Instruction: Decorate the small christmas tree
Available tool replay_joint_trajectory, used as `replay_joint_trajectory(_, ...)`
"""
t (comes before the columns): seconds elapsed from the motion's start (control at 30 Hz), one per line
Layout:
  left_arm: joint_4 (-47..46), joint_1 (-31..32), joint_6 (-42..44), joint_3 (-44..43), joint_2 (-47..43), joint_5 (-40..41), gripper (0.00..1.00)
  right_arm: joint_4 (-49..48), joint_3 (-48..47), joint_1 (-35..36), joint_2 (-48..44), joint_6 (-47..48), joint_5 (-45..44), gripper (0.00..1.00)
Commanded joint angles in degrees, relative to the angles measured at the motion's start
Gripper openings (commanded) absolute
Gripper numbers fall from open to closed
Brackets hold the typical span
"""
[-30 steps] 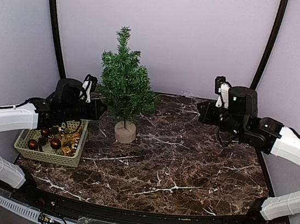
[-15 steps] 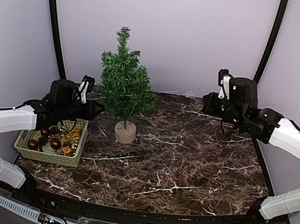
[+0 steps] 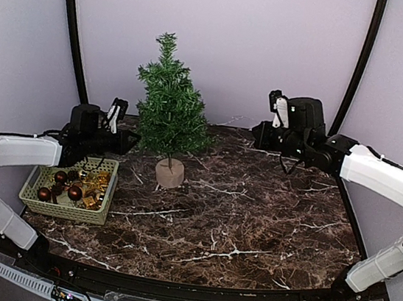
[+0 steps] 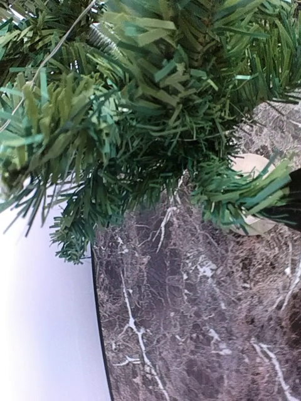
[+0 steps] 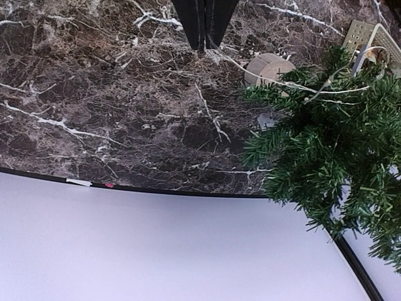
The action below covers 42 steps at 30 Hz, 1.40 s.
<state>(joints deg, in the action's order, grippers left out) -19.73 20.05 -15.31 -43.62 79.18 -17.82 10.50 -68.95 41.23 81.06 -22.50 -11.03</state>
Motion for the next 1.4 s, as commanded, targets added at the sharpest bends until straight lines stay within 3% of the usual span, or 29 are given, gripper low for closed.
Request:
replay_joint_trajectory(0.0, -5.45, -1.41, 3.61, -3.62, 3.09, -3.12, 0.01, -2.90, -2.99, -0.23, 0.97, 1.03, 3.32, 0.00)
replay_joint_trajectory(0.13, -3.70, -2.33, 4.96, -7.00, 4.61, -1.88, 0.11, -3.26, -3.54, -0.19, 1.40, 0.97, 4.76, 0.00)
replay_joint_trajectory(0.33, 1.13, -2.39, 5.60, -4.99, -3.24, 4.22, 0.57, -4.02, -3.17, -0.19, 1.38, 0.68, 6.19, 0.00)
replay_joint_trajectory(0.4, 3.72, -2.39, 4.96, -3.03, -7.46, 7.58, 0.67, -4.42, -2.92, -0.19, 1.30, 0.55, 6.67, 0.00)
replay_joint_trajectory(0.57, 12.18, -2.00, -2.31, 2.49, -18.84, 9.30, 0.74, -5.54, -1.80, -0.20, 0.48, -0.06, 7.24, 0.00)
replay_joint_trajectory(0.77, 11.77, 4.86, -11.67, 8.13, -26.38, 5.17, 0.84, -6.40, -0.69, -0.22, -0.50, -0.50, 7.43, 0.00)
replay_joint_trajectory(1.13, 6.48, 8.60, -15.28, 5.46, -16.76, 1.08, 0.88, -6.31, 0.52, -0.19, -1.76, -1.23, 7.92, 0.00)
replay_joint_trajectory(1.2, 5.10, 8.68, -15.87, 4.91, -14.05, -0.10, 0.82, -6.26, 0.63, -0.19, -2.09, -1.23, 7.71, 0.00)
replay_joint_trajectory(1.27, 2.45, 8.73, -17.24, 5.24, -12.81, -1.17, 0.68, -6.14, 0.82, -0.19, -2.18, -1.23, 7.43, 0.00)
replay_joint_trajectory(1.33, 0.38, 8.77, -18.26, 5.67, -12.06, -1.63, 0.47, -6.11, 0.92, -0.20, -2.22, -1.23, 7.13, 0.00)
replay_joint_trajectory(1.37, -0.05, 8.77, -18.48, 5.79, -11.96, -1.56, 0.42, -6.10, 0.92, -0.20, -2.21, -1.23, 7.05, 0.00)
